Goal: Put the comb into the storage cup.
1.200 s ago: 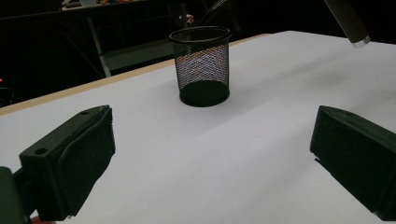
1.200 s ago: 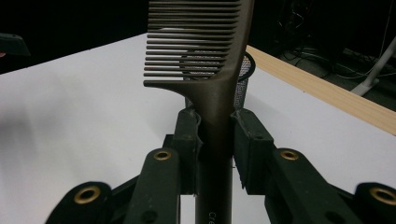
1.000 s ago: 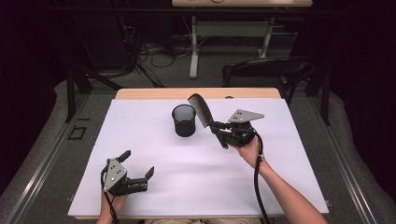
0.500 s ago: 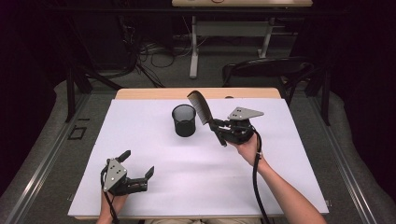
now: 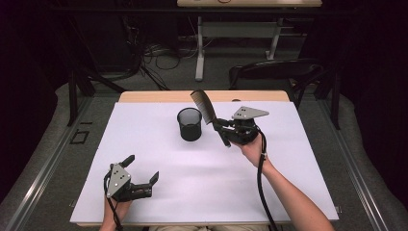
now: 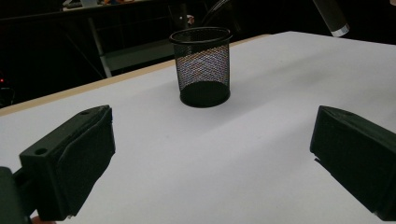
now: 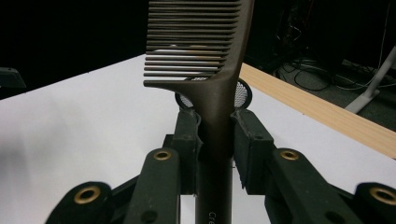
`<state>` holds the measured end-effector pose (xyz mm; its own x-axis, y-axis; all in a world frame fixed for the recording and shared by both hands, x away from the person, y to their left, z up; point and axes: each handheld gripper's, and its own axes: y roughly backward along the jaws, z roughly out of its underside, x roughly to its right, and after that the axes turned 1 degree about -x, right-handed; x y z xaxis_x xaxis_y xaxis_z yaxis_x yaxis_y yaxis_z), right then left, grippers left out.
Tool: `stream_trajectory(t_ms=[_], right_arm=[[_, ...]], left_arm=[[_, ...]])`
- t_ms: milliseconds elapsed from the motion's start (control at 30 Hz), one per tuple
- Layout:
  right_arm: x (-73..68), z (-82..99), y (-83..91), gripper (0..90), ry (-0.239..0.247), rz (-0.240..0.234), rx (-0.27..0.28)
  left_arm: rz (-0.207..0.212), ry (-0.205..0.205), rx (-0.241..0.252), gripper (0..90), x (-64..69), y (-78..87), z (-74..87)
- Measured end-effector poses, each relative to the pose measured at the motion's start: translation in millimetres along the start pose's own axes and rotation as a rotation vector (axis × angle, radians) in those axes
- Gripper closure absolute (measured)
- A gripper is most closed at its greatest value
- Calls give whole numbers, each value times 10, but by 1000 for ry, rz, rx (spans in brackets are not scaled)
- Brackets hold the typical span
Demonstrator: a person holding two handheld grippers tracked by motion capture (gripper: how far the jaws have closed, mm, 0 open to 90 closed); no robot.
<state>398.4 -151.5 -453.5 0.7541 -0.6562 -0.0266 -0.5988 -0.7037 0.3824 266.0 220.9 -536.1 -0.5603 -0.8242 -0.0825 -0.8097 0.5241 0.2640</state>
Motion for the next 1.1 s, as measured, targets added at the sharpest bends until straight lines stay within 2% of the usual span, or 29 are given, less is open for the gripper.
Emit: stream_trajectory(t_ms=[1100], right_arm=[[29, -112, -187, 730, -5, 0, 27]], left_arm=[[-5, 1, 4, 1, -2, 3, -9]])
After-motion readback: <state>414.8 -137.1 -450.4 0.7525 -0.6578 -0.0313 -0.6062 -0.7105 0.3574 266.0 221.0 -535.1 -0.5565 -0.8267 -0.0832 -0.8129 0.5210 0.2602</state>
